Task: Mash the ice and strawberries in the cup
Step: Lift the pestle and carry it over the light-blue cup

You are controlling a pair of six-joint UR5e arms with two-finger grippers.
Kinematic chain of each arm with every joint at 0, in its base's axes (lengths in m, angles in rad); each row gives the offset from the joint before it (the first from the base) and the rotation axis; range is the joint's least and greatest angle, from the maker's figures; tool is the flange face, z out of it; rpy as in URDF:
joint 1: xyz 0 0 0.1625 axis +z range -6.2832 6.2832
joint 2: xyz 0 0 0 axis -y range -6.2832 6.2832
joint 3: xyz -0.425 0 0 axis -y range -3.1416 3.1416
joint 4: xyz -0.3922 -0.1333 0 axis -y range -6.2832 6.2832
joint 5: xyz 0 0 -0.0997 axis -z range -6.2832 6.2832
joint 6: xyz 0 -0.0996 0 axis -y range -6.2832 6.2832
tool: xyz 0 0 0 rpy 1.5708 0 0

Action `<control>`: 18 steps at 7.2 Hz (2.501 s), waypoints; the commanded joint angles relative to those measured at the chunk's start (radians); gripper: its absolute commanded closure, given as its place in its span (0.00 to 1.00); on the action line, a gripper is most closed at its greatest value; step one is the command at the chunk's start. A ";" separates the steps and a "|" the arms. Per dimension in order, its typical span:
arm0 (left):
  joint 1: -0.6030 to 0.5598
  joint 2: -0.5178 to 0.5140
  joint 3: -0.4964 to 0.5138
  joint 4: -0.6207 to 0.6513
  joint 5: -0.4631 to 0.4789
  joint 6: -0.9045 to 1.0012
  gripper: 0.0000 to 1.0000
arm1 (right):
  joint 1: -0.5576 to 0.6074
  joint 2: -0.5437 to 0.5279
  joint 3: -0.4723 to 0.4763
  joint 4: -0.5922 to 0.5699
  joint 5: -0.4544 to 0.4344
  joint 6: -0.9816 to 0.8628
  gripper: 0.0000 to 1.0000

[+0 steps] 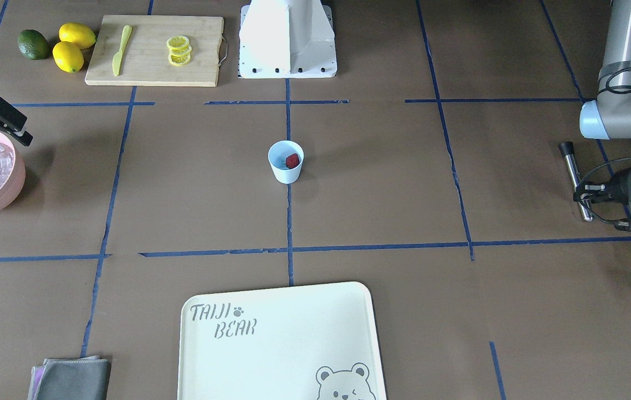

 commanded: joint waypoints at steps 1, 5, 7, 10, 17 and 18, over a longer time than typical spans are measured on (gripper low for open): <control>0.003 -0.002 0.000 0.000 -0.002 0.000 0.88 | 0.000 -0.001 0.000 0.000 0.006 0.000 0.00; -0.003 -0.005 -0.202 -0.002 -0.065 -0.006 1.00 | 0.002 -0.001 0.015 0.000 0.006 0.000 0.00; 0.030 -0.047 -0.444 -0.003 -0.022 -0.212 1.00 | 0.002 0.000 0.017 0.002 0.006 0.000 0.00; 0.344 -0.241 -0.643 -0.015 0.165 -0.327 1.00 | 0.000 0.000 0.015 0.005 0.006 0.000 0.00; 0.845 -0.302 -0.612 -0.771 1.123 -0.175 1.00 | 0.003 0.001 0.031 0.008 0.004 -0.003 0.00; 0.851 -0.311 -0.611 -0.784 1.170 -0.172 1.00 | 0.003 0.002 0.032 0.006 0.004 -0.003 0.00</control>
